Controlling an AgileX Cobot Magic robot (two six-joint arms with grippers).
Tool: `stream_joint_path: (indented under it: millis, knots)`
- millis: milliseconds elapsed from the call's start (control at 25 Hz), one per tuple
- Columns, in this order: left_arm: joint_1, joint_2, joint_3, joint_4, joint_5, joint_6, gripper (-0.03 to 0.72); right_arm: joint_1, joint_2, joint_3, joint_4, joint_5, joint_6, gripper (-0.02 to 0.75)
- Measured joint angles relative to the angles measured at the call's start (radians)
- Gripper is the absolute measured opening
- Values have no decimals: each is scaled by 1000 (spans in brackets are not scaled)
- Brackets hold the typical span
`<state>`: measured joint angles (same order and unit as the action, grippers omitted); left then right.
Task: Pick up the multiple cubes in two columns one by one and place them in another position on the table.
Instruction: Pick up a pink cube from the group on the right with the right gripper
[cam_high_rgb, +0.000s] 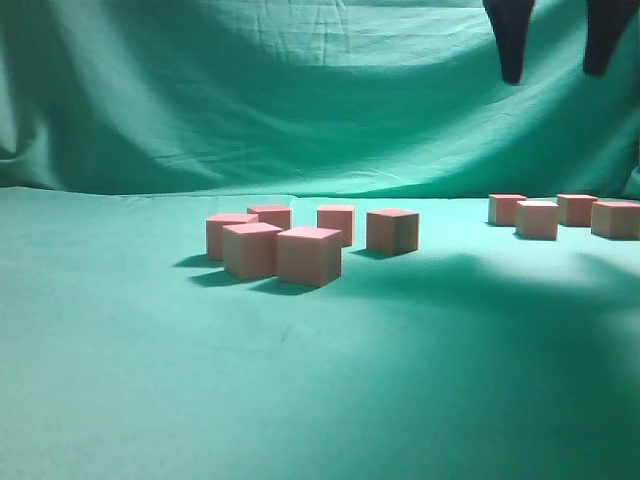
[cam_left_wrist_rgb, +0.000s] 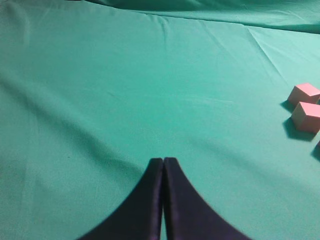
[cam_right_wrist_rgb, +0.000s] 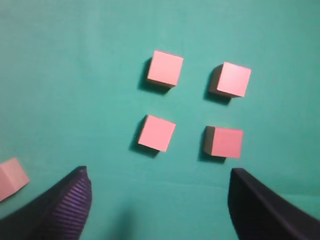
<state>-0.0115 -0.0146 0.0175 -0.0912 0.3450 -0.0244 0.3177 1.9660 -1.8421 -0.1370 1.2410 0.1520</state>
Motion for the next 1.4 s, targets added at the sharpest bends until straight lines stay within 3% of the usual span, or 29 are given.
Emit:
stream_joint_path:
  millis: [160, 840, 1120, 1400]
  knots:
    - [0, 0, 0, 0, 0, 0, 0, -47, 74, 0, 29, 0, 8, 557]
    - [0, 0, 0, 0, 0, 0, 0, -48, 261, 0, 51, -153, -3, 557]
    - [0, 0, 0, 0, 0, 0, 0, -48, 289, -2, 52, -168, -6, 275]
    - [0, 0, 0, 0, 0, 0, 0, -48, 282, -94, 80, -53, -33, 286]
